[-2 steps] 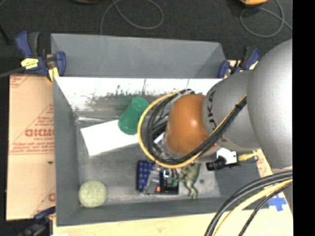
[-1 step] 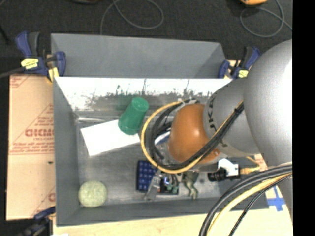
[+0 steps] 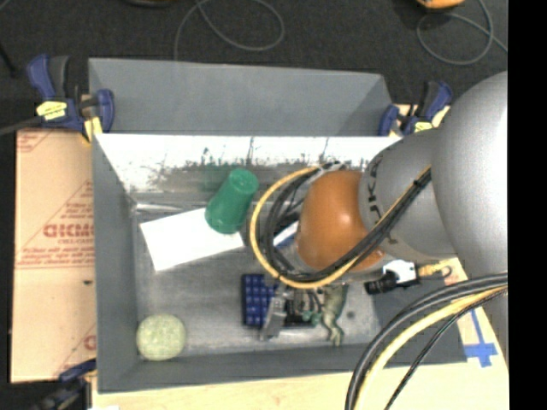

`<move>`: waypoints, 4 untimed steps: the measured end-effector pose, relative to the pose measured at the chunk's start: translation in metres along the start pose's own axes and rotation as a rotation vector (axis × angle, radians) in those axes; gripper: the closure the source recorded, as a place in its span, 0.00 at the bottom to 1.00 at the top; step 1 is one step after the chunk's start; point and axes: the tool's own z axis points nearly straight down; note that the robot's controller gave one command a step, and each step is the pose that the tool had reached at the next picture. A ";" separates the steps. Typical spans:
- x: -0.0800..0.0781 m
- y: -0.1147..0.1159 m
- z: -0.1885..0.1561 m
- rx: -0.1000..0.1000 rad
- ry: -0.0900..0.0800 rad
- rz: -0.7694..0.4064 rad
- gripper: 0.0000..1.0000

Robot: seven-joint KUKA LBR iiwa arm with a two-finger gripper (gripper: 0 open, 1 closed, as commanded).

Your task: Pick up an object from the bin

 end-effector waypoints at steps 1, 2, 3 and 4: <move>0.000 0.000 0.000 0.000 0.000 0.000 1.00; 0.000 0.000 -0.002 0.000 -0.001 0.001 1.00; 0.002 0.000 -0.012 0.001 0.004 0.001 1.00; 0.002 -0.001 -0.034 0.002 0.007 0.001 1.00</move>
Offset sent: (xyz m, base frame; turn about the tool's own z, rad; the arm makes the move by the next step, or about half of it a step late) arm 0.0001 0.0000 0.0170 0.0000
